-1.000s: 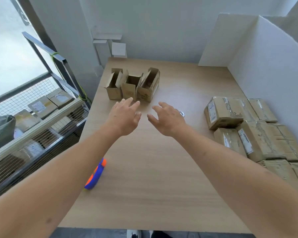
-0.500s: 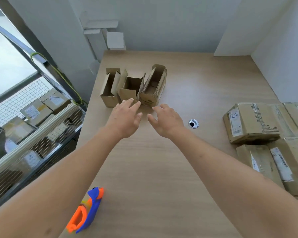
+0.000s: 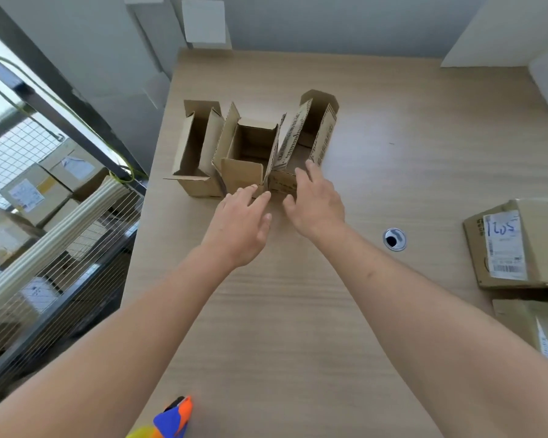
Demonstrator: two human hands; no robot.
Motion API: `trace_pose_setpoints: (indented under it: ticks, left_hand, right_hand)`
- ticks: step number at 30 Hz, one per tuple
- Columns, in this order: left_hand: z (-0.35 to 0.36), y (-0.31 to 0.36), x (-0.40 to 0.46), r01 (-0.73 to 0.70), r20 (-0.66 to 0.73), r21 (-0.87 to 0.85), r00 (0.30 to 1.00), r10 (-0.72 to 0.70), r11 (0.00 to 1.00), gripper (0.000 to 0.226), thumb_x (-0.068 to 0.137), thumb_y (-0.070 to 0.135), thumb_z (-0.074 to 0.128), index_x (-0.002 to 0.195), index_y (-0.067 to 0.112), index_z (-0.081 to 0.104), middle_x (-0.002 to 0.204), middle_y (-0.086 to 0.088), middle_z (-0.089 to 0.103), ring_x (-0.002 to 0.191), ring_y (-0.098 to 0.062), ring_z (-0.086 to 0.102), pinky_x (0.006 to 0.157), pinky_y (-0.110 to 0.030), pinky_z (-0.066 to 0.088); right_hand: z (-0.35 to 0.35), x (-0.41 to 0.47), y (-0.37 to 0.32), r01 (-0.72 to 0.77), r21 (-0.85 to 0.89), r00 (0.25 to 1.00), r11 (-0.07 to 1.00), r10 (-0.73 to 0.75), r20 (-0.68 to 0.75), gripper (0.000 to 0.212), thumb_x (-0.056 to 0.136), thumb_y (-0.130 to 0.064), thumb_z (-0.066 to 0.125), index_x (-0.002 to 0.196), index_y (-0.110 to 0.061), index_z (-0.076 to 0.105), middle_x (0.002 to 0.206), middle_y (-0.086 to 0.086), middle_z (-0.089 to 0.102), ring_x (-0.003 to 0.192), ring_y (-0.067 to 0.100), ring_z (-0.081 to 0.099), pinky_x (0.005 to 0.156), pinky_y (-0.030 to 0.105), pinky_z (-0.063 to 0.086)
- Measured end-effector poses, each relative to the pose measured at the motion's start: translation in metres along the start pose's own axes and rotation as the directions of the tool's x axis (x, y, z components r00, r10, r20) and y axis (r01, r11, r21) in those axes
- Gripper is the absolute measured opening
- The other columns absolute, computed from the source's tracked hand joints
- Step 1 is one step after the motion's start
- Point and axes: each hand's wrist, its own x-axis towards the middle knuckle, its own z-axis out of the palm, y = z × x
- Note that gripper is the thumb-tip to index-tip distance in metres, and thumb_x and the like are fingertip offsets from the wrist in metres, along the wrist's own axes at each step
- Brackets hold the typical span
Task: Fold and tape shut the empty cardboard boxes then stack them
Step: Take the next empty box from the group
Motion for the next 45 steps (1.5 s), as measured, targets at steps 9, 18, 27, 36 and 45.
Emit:
trace_pose_setpoints:
  ticks: [9,18,27,36,45]
  left_hand:
    - [0.002,-0.01,-0.008,0.013,-0.003,-0.047,1.0,-0.013,0.999,0.046,0.103,0.028,0.05,0.146,0.012,0.052,0.147,-0.015,0.05,0.131,-0.035,0.049,0.111,-0.051,0.039]
    - [-0.006,0.006,-0.07,0.028,0.102,-0.094,0.995,-0.019,0.995,0.054,0.101,0.026,0.051,0.154,0.023,0.04,0.15,-0.014,0.045,0.132,-0.038,0.049,0.108,-0.049,0.042]
    - [0.012,0.019,-0.166,0.022,0.38,-0.128,0.925,0.029,0.992,0.067,0.093,0.021,0.054,0.153,0.045,0.038,0.16,-0.016,0.025,0.136,-0.038,0.046,0.113,-0.046,0.04]
    - [0.025,0.016,-0.236,-0.04,0.264,-0.194,0.96,0.091,0.98,0.034,0.084,0.013,0.066,0.116,0.022,0.057,0.106,-0.001,0.057,0.096,-0.031,0.059,0.08,-0.041,0.05]
    - [0.052,0.027,-0.28,0.171,0.163,-0.262,0.978,-0.131,0.95,0.031,0.091,0.028,0.075,0.114,0.014,0.06,0.106,-0.004,0.063,0.097,-0.027,0.06,0.085,-0.04,0.05]
  right_hand:
    - [0.013,-0.007,-0.007,-0.027,-0.133,0.986,0.991,0.005,-0.167,0.013,0.093,-0.017,0.067,0.106,-0.016,0.064,0.162,0.008,0.028,0.117,0.033,0.05,0.084,0.04,0.045]
    - [0.012,-0.104,0.001,0.137,-0.146,0.991,0.98,-0.134,0.026,0.018,0.101,-0.036,0.056,0.109,-0.024,0.067,0.11,0.003,0.05,0.098,0.029,0.055,0.078,0.038,0.049]
    - [0.036,-0.224,-0.008,0.075,0.008,0.969,0.997,-0.075,0.235,0.021,0.1,-0.04,0.059,0.103,-0.025,0.074,0.101,0.004,0.041,0.096,0.029,0.058,0.077,0.035,0.048]
    - [0.055,-0.297,-0.012,-0.001,0.035,0.943,0.999,-0.011,0.333,0.032,0.094,-0.038,0.066,0.068,-0.021,0.059,0.077,0.0,0.052,0.083,0.026,0.058,0.056,0.029,0.033]
    - [0.071,-0.336,0.011,-0.13,0.348,0.946,0.928,0.011,0.325,0.019,0.092,-0.039,0.071,0.087,-0.022,0.079,0.077,-0.006,0.068,0.083,0.015,0.06,0.067,0.027,0.045]
